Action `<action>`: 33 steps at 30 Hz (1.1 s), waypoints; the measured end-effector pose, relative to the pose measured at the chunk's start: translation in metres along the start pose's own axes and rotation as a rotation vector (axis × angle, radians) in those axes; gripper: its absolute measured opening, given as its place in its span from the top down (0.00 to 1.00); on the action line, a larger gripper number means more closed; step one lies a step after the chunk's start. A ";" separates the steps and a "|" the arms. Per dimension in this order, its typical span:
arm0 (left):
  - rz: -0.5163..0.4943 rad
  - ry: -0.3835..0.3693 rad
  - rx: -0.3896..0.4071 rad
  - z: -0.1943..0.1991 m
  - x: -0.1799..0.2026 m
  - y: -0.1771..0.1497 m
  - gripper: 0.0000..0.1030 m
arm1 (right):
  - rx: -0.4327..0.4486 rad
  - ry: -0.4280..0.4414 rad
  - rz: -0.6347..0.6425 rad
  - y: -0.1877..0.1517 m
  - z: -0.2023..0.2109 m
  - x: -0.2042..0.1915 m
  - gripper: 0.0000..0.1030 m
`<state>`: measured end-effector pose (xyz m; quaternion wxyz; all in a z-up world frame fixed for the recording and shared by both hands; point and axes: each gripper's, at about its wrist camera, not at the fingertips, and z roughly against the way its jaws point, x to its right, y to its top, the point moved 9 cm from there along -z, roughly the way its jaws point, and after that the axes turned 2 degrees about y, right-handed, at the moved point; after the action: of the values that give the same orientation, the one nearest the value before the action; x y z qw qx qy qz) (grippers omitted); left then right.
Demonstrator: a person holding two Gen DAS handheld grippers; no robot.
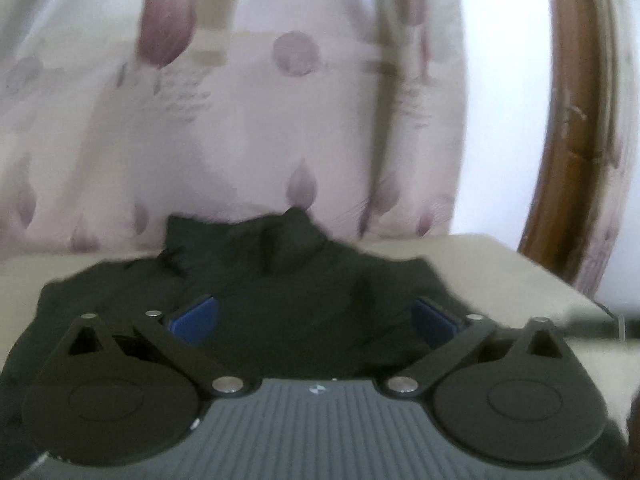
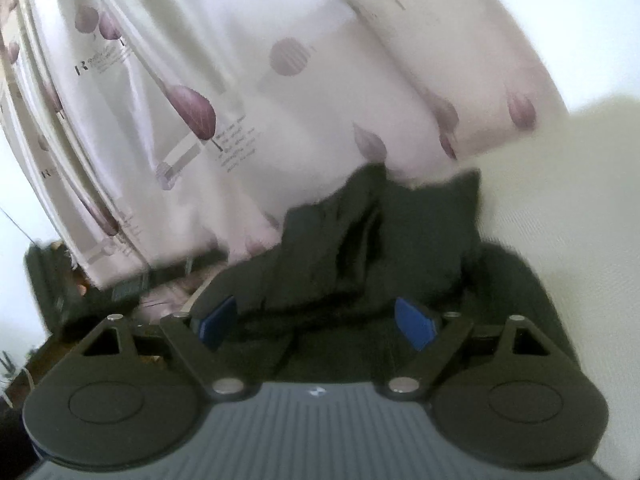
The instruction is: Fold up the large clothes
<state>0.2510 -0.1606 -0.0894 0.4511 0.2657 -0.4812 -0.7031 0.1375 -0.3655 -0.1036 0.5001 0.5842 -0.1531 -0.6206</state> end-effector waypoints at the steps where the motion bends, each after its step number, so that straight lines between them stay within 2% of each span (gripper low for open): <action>1: 0.009 0.007 -0.024 -0.001 -0.009 -0.004 0.09 | 0.002 0.000 0.020 0.010 -0.010 -0.003 0.16; 3: 0.039 0.016 -0.067 -0.003 -0.025 -0.015 0.13 | -0.004 0.001 0.037 0.027 -0.033 -0.007 0.16; 6: 0.093 0.061 -0.081 -0.001 -0.053 -0.023 0.09 | -0.042 -0.035 0.018 0.043 -0.075 0.000 0.16; 8: 0.139 0.100 -0.099 -0.005 -0.077 -0.030 0.08 | -0.079 -0.111 0.015 0.048 -0.110 0.012 0.16; 9: 0.165 0.123 -0.113 -0.008 -0.089 -0.034 0.08 | -0.102 -0.113 0.026 0.048 -0.128 0.015 0.18; 10: 0.199 0.151 -0.132 -0.011 -0.104 -0.038 0.09 | -0.128 -0.111 0.034 0.045 -0.144 0.018 0.47; 12: 0.283 0.181 -0.159 -0.014 -0.131 -0.048 0.09 | -0.208 -0.160 0.032 0.034 -0.176 0.028 0.84; 14: 0.356 0.237 -0.186 -0.014 -0.158 -0.059 0.10 | -0.250 -0.188 0.020 0.023 -0.200 0.035 0.86; 17: 0.454 0.320 -0.210 -0.012 -0.194 -0.077 0.11 | -0.289 -0.145 0.032 0.006 -0.225 0.023 0.87; 20: 0.522 0.317 -0.204 -0.003 -0.211 -0.082 0.14 | -0.297 -0.156 0.096 -0.003 -0.236 0.017 0.87; 23: 0.475 0.301 -0.199 0.012 -0.203 -0.074 0.14 | -0.267 -0.226 0.073 0.007 -0.227 0.041 0.88; 25: 0.460 0.270 -0.190 0.026 -0.191 -0.069 0.13 | -0.248 -0.248 0.011 0.019 -0.210 0.057 0.83; 27: 0.445 0.240 -0.179 0.047 -0.179 -0.064 0.08 | -0.219 -0.209 -0.035 0.031 -0.182 0.055 0.78; 29: 0.409 0.220 -0.168 0.067 -0.162 -0.061 0.05 | -0.152 -0.136 -0.020 0.043 -0.138 0.041 0.58; 30: 0.393 0.212 -0.160 0.084 -0.155 -0.059 0.04 | -0.141 -0.117 -0.012 0.043 -0.114 0.035 0.31; 31: 0.380 0.205 -0.150 0.097 -0.148 -0.057 0.02 | -0.141 -0.099 -0.006 0.039 -0.086 0.030 0.13; 33: 0.361 0.197 -0.128 0.129 -0.138 -0.059 0.00 | -0.137 -0.060 0.004 0.025 -0.035 0.019 0.12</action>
<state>0.1871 0.0260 -0.1011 0.6305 0.2135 -0.4290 -0.6106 0.1829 -0.3782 -0.1046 0.5353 0.5295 -0.1262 -0.6459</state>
